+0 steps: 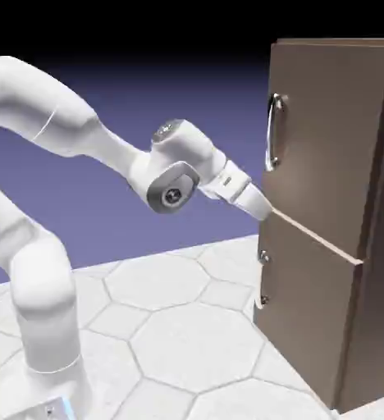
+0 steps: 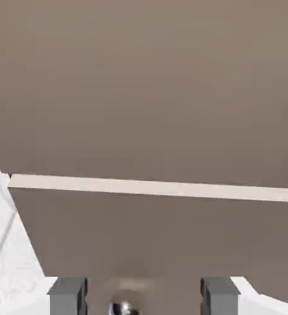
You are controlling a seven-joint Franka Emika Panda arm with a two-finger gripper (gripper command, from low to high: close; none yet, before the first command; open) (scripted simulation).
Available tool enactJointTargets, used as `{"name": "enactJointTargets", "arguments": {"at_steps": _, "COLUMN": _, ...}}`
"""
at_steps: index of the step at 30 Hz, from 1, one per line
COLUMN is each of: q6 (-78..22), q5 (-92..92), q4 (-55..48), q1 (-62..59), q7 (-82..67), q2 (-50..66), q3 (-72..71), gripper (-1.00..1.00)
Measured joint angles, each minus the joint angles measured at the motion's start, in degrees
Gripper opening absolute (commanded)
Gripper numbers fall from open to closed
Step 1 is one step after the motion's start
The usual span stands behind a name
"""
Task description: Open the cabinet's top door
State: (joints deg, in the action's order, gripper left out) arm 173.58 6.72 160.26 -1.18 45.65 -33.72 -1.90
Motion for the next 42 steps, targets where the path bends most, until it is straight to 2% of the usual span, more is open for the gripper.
{"name": "enactJointTargets", "arguments": {"at_steps": 42, "q6": -6.62, "q5": 104.67, "q4": -11.57, "q1": -29.13, "q7": 49.72, "q2": -16.53, "q3": -29.6, "gripper": 0.0}}
